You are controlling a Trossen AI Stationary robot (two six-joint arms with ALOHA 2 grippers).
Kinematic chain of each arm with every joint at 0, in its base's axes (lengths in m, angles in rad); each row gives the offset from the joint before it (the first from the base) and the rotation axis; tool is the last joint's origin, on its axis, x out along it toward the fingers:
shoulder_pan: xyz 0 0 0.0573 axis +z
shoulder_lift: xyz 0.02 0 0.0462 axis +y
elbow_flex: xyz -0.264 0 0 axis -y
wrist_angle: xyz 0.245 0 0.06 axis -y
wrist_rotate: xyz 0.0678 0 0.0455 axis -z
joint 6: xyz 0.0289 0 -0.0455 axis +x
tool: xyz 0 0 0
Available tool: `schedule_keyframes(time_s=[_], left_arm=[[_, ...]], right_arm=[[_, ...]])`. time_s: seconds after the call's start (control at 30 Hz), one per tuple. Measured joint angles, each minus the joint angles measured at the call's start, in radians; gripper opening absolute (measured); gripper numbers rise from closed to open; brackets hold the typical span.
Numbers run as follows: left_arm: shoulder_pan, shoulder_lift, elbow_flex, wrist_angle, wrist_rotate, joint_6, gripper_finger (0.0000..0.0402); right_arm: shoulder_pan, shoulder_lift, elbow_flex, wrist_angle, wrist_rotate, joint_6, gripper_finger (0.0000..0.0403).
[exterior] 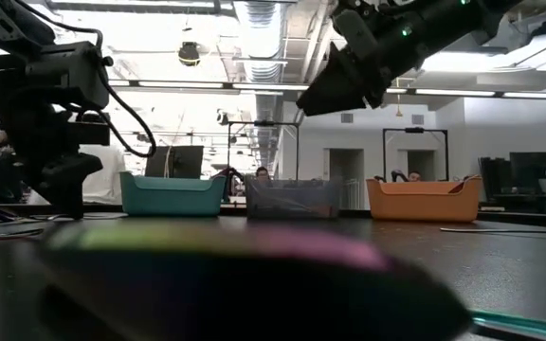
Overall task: Sort silverware by color (type)
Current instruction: Put the blue spoon into the orange bin
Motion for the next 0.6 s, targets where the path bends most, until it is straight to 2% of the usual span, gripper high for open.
schedule_keyframes(time_s=[0.13, 0.27, 0.33, 0.47, 0.6], left_arm=[[-0.001, 0.002, -0.001, 0.015, 0.009, 0.03, 0.0103], [0.0, -0.006, -0.003, 0.058, 0.021, 0.09, 0.0029], [0.0, -0.017, -0.006, 0.106, 0.018, 0.15, 0.0011], [-0.022, -0.017, -0.007, 0.372, 0.079, 0.319, 0.0005], [-0.064, 0.002, -0.006, 0.725, 0.179, 0.566, 0.0002]], right_arm=[[-0.006, 0.001, -0.003, 0.003, 0.001, -0.001, 0.0196], [-0.006, 0.001, -0.003, -0.003, 0.001, -0.009, 0.0196], [-0.006, 0.001, -0.003, 0.0, 0.001, -0.01, 0.0196], [-0.003, 0.001, -0.003, -0.001, 0.0, -0.012, 0.0196], [-0.003, 0.001, -0.003, 0.004, -0.001, -0.007, 0.0196]])
